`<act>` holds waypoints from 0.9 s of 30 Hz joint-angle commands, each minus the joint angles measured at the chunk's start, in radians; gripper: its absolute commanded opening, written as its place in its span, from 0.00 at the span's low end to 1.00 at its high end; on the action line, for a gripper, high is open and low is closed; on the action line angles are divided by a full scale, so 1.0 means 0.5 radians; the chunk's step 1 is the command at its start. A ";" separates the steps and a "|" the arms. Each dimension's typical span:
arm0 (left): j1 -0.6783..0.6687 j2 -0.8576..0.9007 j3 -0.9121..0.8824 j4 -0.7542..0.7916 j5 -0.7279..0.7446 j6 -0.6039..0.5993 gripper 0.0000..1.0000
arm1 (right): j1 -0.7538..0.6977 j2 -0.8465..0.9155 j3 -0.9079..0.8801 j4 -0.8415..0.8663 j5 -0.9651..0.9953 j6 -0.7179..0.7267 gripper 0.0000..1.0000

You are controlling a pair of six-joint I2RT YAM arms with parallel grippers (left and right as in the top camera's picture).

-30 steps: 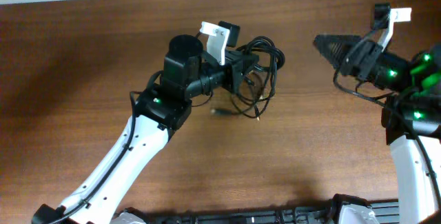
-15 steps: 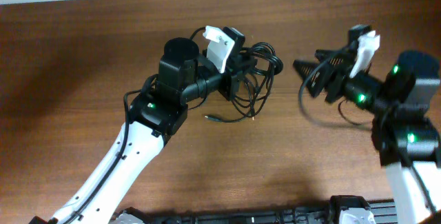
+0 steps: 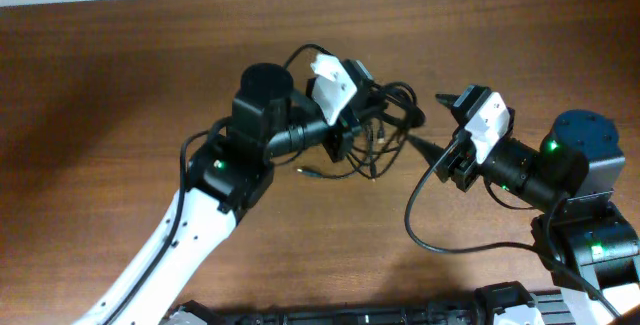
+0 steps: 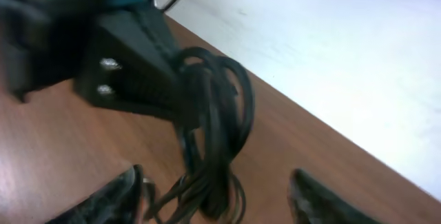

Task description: Untangle cables

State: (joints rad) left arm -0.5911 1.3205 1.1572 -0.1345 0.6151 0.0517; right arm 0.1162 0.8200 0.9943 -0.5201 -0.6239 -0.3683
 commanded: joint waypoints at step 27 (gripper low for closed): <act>0.122 -0.121 0.019 -0.053 -0.632 -1.138 0.00 | 0.016 -0.005 0.012 -0.009 0.458 0.615 0.04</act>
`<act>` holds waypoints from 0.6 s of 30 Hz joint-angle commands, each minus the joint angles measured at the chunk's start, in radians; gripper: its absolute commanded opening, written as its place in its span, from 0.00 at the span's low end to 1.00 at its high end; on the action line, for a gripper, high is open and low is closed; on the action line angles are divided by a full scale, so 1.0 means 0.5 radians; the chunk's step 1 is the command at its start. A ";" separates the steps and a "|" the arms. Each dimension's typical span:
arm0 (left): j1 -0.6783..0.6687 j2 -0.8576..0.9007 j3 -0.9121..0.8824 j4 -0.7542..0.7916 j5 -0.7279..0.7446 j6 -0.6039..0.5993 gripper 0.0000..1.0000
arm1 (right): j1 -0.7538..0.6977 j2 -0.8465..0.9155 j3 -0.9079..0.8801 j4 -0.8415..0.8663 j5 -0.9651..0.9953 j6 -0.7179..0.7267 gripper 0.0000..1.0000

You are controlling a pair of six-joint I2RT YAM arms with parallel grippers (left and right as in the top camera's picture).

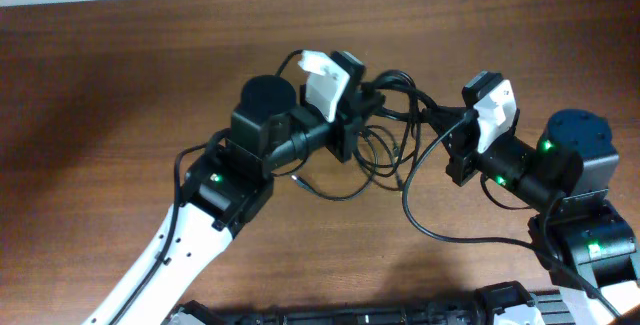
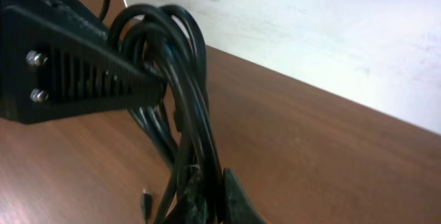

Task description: Untangle cables

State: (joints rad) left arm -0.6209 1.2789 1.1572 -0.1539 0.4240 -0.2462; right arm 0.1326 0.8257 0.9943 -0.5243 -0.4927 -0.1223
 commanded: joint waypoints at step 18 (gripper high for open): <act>0.264 -0.038 0.019 -0.019 0.256 -0.025 0.00 | -0.017 -0.016 0.012 -0.043 -0.197 -0.202 0.67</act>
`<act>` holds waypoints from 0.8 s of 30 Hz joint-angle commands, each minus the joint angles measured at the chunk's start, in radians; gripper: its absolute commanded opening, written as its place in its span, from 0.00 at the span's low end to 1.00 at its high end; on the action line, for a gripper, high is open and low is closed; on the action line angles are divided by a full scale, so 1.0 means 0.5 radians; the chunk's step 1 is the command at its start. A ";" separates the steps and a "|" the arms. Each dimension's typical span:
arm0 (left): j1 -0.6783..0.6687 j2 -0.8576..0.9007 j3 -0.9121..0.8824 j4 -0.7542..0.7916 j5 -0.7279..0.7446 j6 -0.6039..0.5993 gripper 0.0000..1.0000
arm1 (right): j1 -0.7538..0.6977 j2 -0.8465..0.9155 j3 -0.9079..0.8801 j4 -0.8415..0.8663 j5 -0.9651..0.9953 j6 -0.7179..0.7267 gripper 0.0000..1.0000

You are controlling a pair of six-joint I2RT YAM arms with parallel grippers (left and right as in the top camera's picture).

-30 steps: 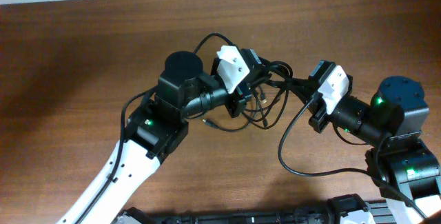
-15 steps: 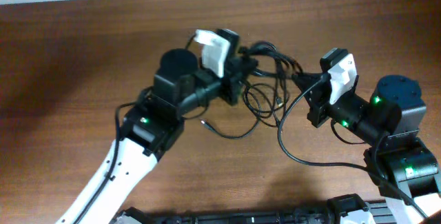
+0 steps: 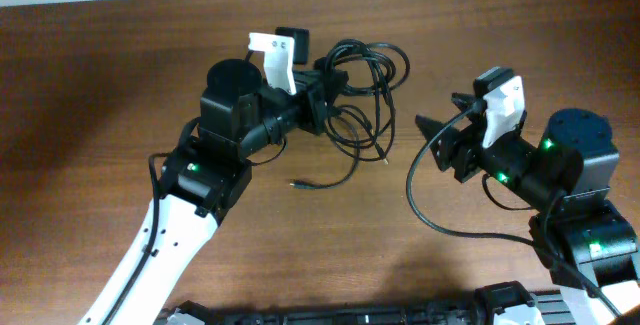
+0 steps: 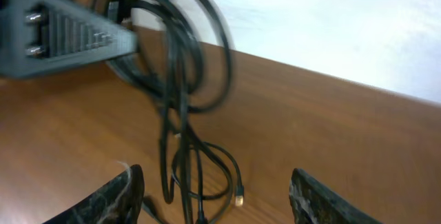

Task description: Untangle cables

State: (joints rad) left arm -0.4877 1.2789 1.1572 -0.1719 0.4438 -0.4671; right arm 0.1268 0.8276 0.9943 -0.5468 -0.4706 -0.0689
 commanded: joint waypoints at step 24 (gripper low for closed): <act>-0.005 -0.038 0.019 0.018 0.706 0.976 0.00 | -0.005 -0.011 0.012 0.081 -0.518 -0.370 0.04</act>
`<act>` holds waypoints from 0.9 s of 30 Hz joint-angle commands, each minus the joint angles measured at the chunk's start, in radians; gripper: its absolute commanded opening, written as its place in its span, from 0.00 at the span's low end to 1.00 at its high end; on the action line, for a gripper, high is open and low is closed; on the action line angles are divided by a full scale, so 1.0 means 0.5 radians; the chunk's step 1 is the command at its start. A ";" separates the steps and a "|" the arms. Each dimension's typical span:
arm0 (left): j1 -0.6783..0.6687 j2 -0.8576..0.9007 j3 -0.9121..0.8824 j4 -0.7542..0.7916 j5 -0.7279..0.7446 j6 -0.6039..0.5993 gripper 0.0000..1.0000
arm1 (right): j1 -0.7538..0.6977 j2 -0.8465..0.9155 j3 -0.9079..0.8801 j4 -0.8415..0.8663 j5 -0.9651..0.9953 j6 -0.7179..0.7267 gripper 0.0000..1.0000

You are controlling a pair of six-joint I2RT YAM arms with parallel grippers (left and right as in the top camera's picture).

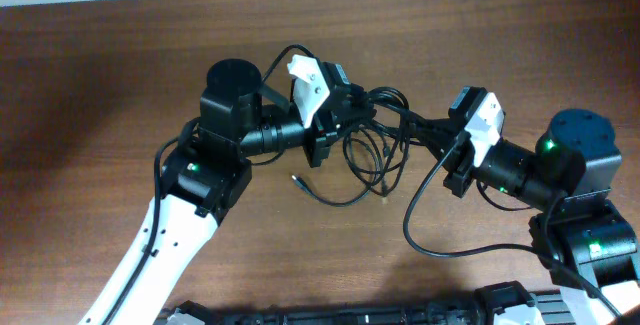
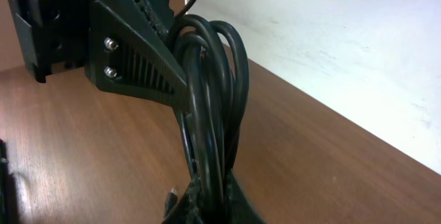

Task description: Untangle cables

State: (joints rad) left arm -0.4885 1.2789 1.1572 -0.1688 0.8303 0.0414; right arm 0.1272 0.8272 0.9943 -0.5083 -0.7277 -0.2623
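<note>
A tangle of black cables point(image 1: 372, 150) hangs between my two grippers above the brown table point(image 1: 100, 85). My left gripper point(image 1: 350, 117) is shut on the bundle's left side; its black ribbed finger point(image 2: 134, 58) shows in the right wrist view, pinching the loops point(image 2: 215, 93). My right gripper point(image 2: 215, 200) is shut on several strands at the bundle's right side point(image 1: 432, 130). Loose loops and a small plug end point(image 1: 296, 178) lie on the table below the left gripper.
The table's far edge meets a white wall just behind the arms. A black lead of the right arm point(image 1: 425, 235) loops over the table in front of it.
My right gripper was open and apart from the bundle; now it is shut on the strands. The left gripper has moved right and towards the table's middle with the bundle.
At first the left gripper held the bundle and my right gripper stood open close to it. Then the right was shut on the strands. Later it was open and apart, with the left holding the bundle further left and back. Now both hold the bundle again.
</note>
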 commanded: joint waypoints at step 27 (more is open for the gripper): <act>-0.002 -0.038 0.019 -0.175 -0.897 -1.069 0.00 | -0.006 -0.011 0.012 -0.128 0.664 0.970 0.54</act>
State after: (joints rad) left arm -0.4992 1.2732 1.1572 -0.2646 0.4103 -0.5739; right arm 0.1268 0.8322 0.9939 -0.5674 -0.3946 0.2886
